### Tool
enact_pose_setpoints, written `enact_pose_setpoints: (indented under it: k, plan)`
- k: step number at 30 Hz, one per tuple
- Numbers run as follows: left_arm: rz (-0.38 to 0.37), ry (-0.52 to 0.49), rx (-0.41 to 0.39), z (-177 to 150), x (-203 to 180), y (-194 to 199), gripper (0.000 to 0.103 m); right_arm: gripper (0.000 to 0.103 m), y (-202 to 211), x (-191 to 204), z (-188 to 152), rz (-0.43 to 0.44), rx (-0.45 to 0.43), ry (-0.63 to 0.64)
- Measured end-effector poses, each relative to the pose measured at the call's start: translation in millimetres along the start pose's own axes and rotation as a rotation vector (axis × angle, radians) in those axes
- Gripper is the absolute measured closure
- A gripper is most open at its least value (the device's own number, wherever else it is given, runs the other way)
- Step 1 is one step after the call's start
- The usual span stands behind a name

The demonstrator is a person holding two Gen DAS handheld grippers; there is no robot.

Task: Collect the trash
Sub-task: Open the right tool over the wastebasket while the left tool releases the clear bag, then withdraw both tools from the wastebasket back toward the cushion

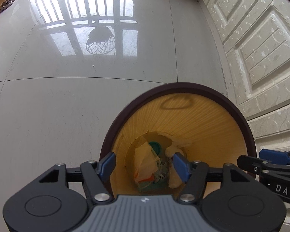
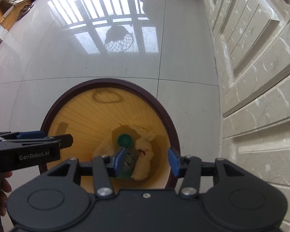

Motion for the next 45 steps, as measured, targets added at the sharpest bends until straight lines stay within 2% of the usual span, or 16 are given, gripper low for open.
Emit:
enact_pose_setpoints:
  k: [6, 8, 12, 19, 25, 29, 31, 40, 45]
  plan:
    - [0.014, -0.023, 0.03, -7.5, 0.8, 3.6, 0.024, 0.049, 5.5, -1.4, -7.0, -0.012, 0.01, 0.033]
    - [0.012, -0.028, 0.031, -8.2, -0.1, 6.3, 0.016, 0.048, 8.2, -4.6, -8.1, -0.014, 0.006, 0.019]
    - [0.014, -0.029, 0.025, -11.7, 1.5, 14.6, 0.011, 0.034, 16.8, -5.0, -10.2, -0.017, -0.008, 0.017]
    - [0.022, -0.03, 0.003, -19.5, 5.5, 29.2, 0.0, 0.028, 29.4, -0.8, -19.9, -0.033, 0.002, 0.04]
    - [0.042, -0.013, -0.004, -26.7, 13.7, 41.1, 0.0, 0.019, 40.6, -2.6, -29.4, -0.076, -0.011, 0.03]
    - [0.055, -0.017, -0.013, -33.3, 18.2, 49.4, 0.0, 0.003, 49.6, -6.0, -36.7, -0.098, -0.027, 0.011]
    - [0.054, -0.013, -0.017, -36.8, 19.5, 54.2, 0.0, 0.0, 54.7, -7.4, -40.3, -0.099, -0.032, 0.005]
    - [0.055, 0.016, -0.054, -48.3, 27.8, 83.1, 0.0, 0.0, 85.5, -6.2, -56.4, -0.13, -0.051, 0.002]
    - [0.029, 0.014, -0.105, -56.0, 27.2, 117.4, 0.0, 0.0, 114.8, 1.4, -65.1, -0.125, -0.091, 0.014]
Point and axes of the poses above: each gripper's, at about its wrist camera, not at the fingertips, and y roughly against the way its jaws point, x to its left, z to its top, the point moved 1 cm from there along -y, roughly the way its jaws point, and after that the axes turned 12 degrees about y, right-handed, at the moved point
